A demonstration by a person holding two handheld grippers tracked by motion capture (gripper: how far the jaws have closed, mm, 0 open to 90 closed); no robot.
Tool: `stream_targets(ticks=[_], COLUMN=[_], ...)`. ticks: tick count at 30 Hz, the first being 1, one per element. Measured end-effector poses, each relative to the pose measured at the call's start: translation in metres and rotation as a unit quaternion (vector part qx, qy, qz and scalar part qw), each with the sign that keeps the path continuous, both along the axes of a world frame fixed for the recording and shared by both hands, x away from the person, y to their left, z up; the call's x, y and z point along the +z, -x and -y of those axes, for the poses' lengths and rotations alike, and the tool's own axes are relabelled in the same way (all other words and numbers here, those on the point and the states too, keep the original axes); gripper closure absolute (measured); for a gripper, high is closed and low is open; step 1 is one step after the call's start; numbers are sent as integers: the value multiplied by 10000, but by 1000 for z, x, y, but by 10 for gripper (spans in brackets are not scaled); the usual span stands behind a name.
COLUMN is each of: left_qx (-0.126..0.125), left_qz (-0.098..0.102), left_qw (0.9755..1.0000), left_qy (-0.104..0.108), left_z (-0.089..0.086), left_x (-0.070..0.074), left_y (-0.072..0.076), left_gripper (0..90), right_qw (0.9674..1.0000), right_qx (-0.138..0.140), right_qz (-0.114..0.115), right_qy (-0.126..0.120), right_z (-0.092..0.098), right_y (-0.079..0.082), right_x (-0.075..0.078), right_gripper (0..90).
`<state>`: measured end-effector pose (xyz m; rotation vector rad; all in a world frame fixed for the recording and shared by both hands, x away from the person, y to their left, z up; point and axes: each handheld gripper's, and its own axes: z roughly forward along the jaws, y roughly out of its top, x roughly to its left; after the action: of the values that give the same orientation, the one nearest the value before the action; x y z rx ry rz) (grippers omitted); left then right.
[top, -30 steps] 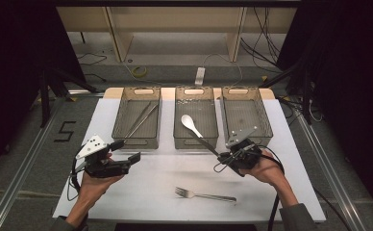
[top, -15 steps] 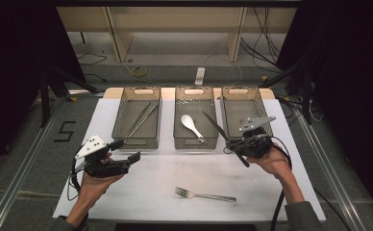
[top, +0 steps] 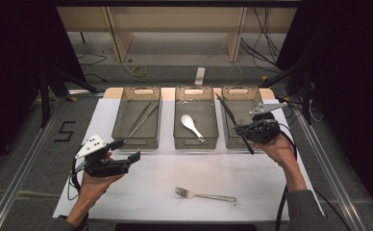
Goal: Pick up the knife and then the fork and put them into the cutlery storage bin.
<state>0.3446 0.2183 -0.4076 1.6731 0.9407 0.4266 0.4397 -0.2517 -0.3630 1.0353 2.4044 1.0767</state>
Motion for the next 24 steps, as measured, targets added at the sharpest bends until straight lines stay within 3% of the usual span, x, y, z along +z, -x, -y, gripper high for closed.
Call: stream_targets(ticks=[14, 24], left_qx=[2, 5], left_qz=[13, 22], left_qw=[10000, 10000], left_qy=[2, 14], left_z=[0, 0], left_x=[0, 0], left_y=[0, 0], left_gripper=[157, 157], right_qw=[9994, 9978], right_qx=[-310, -622], right_qz=[31, -34], right_qy=[-120, -242], right_z=[1, 0], right_y=[-26, -49], right_x=[17, 19], right_gripper=[809, 809])
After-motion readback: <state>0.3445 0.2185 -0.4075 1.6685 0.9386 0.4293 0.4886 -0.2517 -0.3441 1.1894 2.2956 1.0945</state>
